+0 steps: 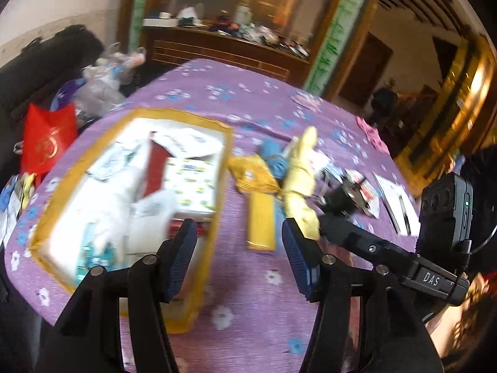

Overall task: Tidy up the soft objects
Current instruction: 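Move both tools back toward the yellow towel and yellow sponge pack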

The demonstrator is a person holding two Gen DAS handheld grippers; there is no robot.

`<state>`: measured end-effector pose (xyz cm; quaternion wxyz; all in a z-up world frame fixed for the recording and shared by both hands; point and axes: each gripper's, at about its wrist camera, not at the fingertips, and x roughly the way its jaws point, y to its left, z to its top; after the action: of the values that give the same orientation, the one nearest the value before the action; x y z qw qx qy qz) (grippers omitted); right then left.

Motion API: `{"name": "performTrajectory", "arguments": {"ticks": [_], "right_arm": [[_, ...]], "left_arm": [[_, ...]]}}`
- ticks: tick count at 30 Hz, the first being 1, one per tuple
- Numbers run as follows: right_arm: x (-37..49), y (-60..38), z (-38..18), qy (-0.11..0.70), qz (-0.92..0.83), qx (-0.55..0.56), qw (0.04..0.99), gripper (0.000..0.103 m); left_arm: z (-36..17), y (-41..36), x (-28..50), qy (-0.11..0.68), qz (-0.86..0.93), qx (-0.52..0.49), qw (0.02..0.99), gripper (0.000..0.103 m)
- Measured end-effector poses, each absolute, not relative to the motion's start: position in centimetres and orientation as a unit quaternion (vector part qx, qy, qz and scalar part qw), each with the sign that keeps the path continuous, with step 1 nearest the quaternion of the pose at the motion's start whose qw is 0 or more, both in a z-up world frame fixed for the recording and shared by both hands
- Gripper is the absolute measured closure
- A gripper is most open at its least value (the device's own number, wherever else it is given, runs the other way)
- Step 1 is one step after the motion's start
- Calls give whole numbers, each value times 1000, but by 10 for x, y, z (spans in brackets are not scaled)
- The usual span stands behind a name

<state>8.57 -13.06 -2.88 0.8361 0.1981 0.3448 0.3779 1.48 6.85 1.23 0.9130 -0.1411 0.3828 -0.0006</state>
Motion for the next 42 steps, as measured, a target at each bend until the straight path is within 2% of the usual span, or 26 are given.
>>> {"name": "performTrajectory", "arguments": {"ticks": [4,8,23,31,36,39,40,42], "right_arm": [[81,-153,-37,346,368,215,836,16],[77,-162,-39,340,367,230,835,16],[76,-157,-41,350,331,198,854,15],[79,-158,-40,361,338,193,847,23],[94,-152,-29,387,329,184,842,28],[115,-150,-4,396,327,221,829,25],[121,-144,11,395,302,203,844,23],[136,-133,27,396,261,171,864,25]], "left_arm": [[8,50,20,401,-12,-122,908,48],[1,52,23,421,-26,-149,894,48],[-15,51,28,449,-33,-166,877,48],[-23,69,19,451,-37,-194,870,48],[-21,68,28,447,-51,-198,871,48],[-19,59,26,446,-62,-174,876,48],[-17,57,24,440,-53,-161,882,48],[-15,55,23,435,-45,-152,886,48]]}}
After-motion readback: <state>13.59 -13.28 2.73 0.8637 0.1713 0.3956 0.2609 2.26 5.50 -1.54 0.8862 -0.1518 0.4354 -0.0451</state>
